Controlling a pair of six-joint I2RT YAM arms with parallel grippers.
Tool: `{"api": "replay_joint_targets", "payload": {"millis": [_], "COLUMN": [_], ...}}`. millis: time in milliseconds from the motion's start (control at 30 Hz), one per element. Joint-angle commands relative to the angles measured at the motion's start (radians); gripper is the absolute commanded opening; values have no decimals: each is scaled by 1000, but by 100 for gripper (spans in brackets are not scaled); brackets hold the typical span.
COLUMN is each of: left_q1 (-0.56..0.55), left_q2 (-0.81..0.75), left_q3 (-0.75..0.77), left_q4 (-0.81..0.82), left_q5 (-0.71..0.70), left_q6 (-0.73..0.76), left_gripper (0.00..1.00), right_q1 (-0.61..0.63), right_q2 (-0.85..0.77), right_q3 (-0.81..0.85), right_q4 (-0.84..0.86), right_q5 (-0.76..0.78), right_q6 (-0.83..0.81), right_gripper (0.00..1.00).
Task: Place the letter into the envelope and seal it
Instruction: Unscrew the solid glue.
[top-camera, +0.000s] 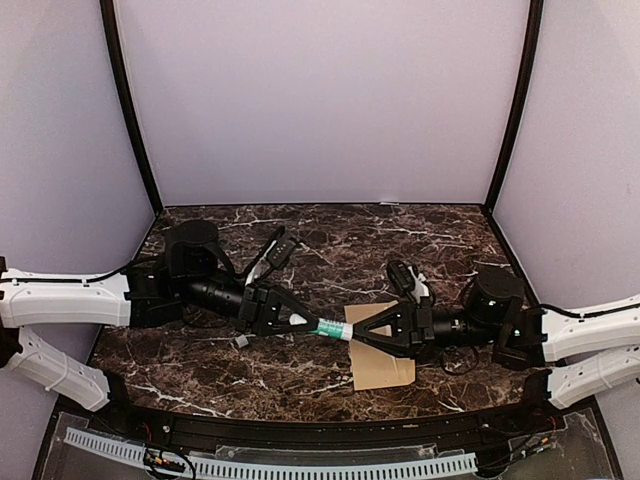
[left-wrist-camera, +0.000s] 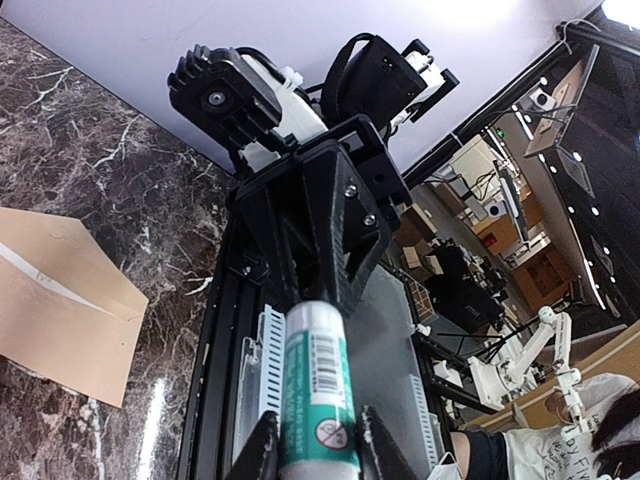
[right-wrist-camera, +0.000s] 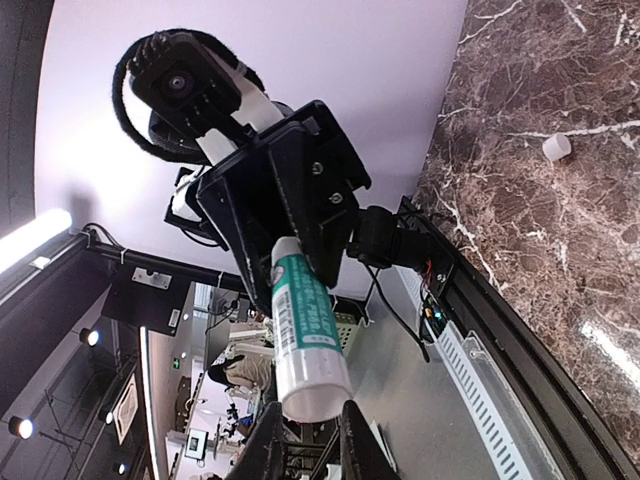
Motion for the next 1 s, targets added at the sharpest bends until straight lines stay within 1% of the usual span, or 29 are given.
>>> {"api": "replay_joint_targets", "payload": {"millis": [0, 67, 167, 200, 267, 367, 533, 600, 667, 800, 967], "left_q1": [-8, -9, -9, -9, -8, -8, -8, -8, -8, -9, -13], "left_q2": [-45, -46, -55, -62, -73, -80, -64, -62, -67, -81, -98], "left_q3": [44, 43, 34, 29, 15, -6, -26, -35, -43, -49, -66], "left_q4": [-88, -93, -82, -78, -50, 15, 123, 177, 212, 218, 216], "left_q5": [16, -5, -74, -117, -160, -170, -119, -91, -70, -39, -12], "left_q6": [109, 105, 42, 20, -52, -197, -371, -432, -494, -546, -589], "left_gripper": [0, 0, 0, 0, 0, 0, 0, 0, 0, 0, 0], "right_q1": [-3, 1, 7, 10, 19, 48, 115, 130, 144, 152, 152], "right_q2": [-31, -49, -98, -119, -160, -206, -209, -195, -181, -178, -181], "right_q3": [-20, -1, 43, 55, 67, 97, 157, 177, 194, 191, 169], "right_q4": [23, -18, -106, -131, -164, -243, -368, -390, -402, -361, -309], "right_q5": [22, 27, 70, 80, 107, 137, 194, 204, 207, 207, 228], "right_q6": [90, 43, -74, -121, -221, -404, -679, -748, -810, -892, -939], "right_gripper": [3, 5, 13, 17, 28, 45, 61, 65, 66, 67, 68]}}
